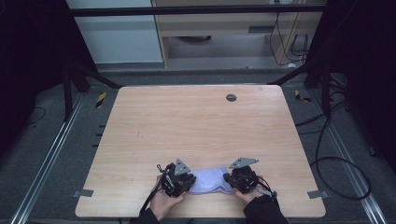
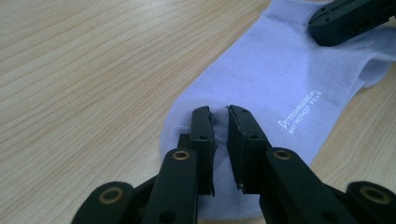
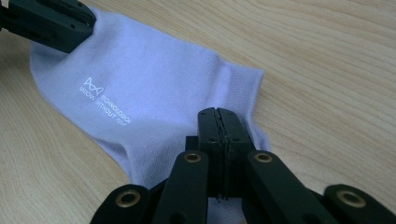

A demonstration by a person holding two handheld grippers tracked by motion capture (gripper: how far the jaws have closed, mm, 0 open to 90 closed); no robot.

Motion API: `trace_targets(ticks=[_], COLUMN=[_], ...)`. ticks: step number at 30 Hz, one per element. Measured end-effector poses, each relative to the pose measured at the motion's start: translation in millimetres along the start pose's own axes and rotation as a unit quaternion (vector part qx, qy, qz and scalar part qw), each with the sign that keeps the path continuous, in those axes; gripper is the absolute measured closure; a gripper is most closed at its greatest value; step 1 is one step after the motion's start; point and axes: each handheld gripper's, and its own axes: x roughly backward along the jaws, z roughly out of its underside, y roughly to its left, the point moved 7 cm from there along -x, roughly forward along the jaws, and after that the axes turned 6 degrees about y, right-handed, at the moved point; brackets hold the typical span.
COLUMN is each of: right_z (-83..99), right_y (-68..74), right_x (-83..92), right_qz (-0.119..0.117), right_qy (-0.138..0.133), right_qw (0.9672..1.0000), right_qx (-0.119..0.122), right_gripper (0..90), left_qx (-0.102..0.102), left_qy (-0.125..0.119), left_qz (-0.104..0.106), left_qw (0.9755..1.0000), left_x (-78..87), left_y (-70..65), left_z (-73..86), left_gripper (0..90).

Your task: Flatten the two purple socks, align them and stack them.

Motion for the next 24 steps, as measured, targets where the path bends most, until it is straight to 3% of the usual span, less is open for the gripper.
trace_targets(ticks=[3,7,10,13,19,24], right_z=[-1.4,-8.6,-13.7,-14.5,-7.1,0.9], right_y=[1.1,-3.0,-16.8,-36.5,-70.9,-90.0], right_x=[2.9,15.3,25.8,33.0,36.6,40.8], right_qz=[-0.005,-0.007,0.017,0.055,0.097,0.109], right_qy=[-0.006,-0.043,-0.082,-0.113,-0.124,-0.121], right_qw=[1.0000,0.9990,0.9962,0.9910,0.9837,0.9803], right_qx=[-0.001,-0.007,-0.024,-0.046,-0.087,-0.112], right_gripper=[87.5,83.0,71.0,56.5,37.5,28.9], left_qx=[0.001,0.008,0.016,0.029,0.057,0.077], left_qy=[-0.010,-0.041,-0.065,-0.079,-0.093,-0.085], left_qz=[0.004,-0.001,-0.014,-0.034,-0.057,-0.078], left_qw=[0.9999,0.9991,0.9977,0.9958,0.9925,0.9903], left_x=[5.7,22.6,34.2,41.8,51.5,54.9], left_y=[1.6,10.8,25.3,43.9,78.8,107.6], left_z=[-2.6,-10.5,-14.1,-13.9,-6.0,8.0], left_gripper=[76.3,71.7,65.1,57.4,44.2,38.1])
